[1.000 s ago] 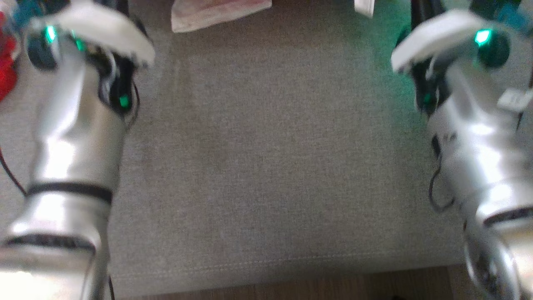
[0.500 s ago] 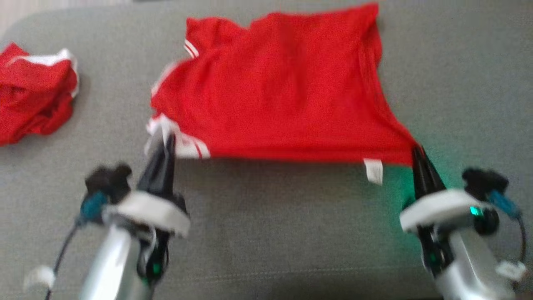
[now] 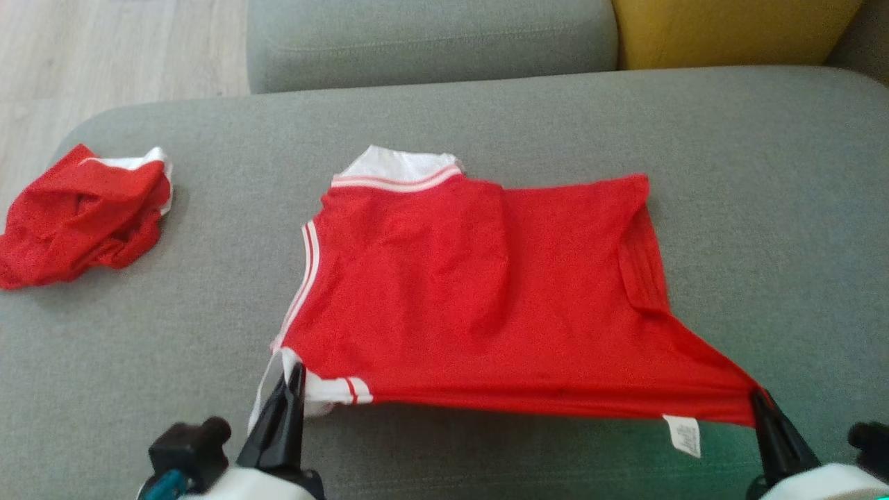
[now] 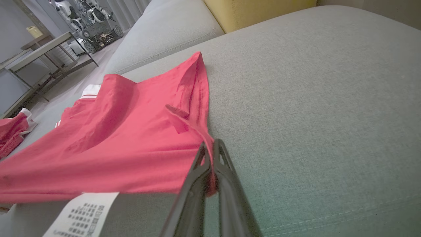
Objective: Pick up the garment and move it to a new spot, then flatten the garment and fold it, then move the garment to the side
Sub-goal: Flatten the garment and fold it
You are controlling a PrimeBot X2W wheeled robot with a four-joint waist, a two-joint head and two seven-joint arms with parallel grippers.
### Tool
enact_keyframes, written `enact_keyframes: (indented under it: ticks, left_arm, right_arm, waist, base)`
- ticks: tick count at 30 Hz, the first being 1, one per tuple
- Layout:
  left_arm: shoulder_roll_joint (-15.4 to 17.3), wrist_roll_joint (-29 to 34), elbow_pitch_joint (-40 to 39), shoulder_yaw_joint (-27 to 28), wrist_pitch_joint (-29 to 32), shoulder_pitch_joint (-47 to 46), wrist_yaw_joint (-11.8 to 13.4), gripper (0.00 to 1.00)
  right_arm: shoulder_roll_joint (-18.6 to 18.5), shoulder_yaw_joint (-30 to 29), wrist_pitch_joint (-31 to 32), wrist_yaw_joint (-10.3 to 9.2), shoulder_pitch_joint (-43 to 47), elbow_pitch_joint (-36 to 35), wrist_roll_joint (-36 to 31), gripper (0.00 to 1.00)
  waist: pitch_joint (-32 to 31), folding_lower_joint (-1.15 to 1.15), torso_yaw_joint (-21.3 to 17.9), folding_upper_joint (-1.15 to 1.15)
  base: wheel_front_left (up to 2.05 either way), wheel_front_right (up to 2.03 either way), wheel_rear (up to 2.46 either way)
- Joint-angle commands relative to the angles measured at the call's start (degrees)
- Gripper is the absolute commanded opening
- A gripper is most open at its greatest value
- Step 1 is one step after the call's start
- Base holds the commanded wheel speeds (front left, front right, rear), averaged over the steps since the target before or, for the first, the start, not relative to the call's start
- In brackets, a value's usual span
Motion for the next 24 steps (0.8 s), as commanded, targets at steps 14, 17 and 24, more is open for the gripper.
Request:
enact_keyframes:
  ticks: [14, 17, 24]
  left_arm:
    - [3.28, -0.72, -2.22, 2.53, 3.39, -3.85, -0.63, 0.00]
    - [4.42, -0.74, 1.00, 1.60, 4.96, -9.15, -3.03, 0.00]
    - [5.73, -0.86, 9.55, -0.75, 8.60, -21.12, -7.99, 0.00]
  right_arm:
    - [-1.11, -0.83, 2.37, -0.05, -3.44, -1.31, -1.16, 0.00]
    - [-1.11, 0.46, 2.83, -0.05, -7.73, 1.69, -2.97, 0.00]
    - [-1.11, 2.94, 3.17, -0.05, -16.99, 8.94, -5.58, 0.00]
  waist:
    - [2.15, 0.01, 0.31, -0.01]
    - [4.09, 0.01, 0.00, -0.01]
    - [7.99, 0.01, -0.58, -0.01]
  base:
    - [0.00, 0.00, 0.00]
    - [0.00, 0.00, 0.00]
    - [0.00, 0.00, 0.00]
